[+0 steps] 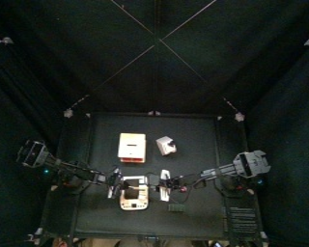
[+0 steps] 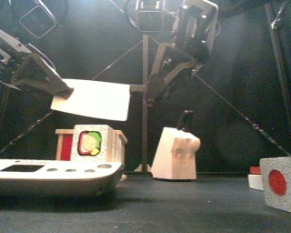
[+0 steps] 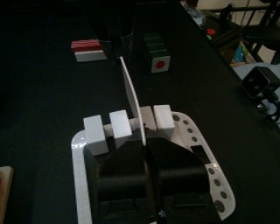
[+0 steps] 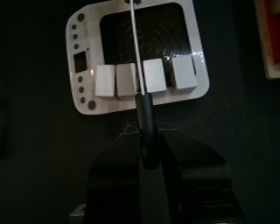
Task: Cut sushi roll
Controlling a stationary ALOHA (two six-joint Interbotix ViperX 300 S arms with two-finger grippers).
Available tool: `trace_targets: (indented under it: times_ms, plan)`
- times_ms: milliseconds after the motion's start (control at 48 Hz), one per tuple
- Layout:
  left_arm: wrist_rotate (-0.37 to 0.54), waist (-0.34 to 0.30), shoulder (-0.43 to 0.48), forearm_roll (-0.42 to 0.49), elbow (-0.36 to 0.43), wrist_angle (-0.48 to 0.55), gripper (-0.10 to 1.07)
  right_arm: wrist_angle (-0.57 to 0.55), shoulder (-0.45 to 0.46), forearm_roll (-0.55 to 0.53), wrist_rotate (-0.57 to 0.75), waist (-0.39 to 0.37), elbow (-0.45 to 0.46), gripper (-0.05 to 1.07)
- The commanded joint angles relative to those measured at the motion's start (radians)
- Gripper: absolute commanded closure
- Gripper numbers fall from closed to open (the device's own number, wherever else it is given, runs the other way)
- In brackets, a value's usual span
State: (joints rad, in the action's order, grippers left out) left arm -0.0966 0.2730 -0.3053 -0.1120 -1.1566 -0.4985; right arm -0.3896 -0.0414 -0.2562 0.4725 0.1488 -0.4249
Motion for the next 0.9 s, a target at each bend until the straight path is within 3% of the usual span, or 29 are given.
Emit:
trace_targets:
  times_ms: [0,521,875]
  plan:
    - [-0.005,0.006,-0.006,0.009,0.014,-0.008,0.74,0.005,0.037,-0.003,0.002,-0.017,0.023,0.68]
    - [0.002,0.028,0.130,-0.006,0.051,-0.008,0.74,0.005,0.035,0.006,0.003,0.037,0.008,0.68]
    - [0.005,0.054,0.137,-0.008,0.055,-0.002,0.74,0.012,0.028,0.006,0.003,0.058,0.006,0.68]
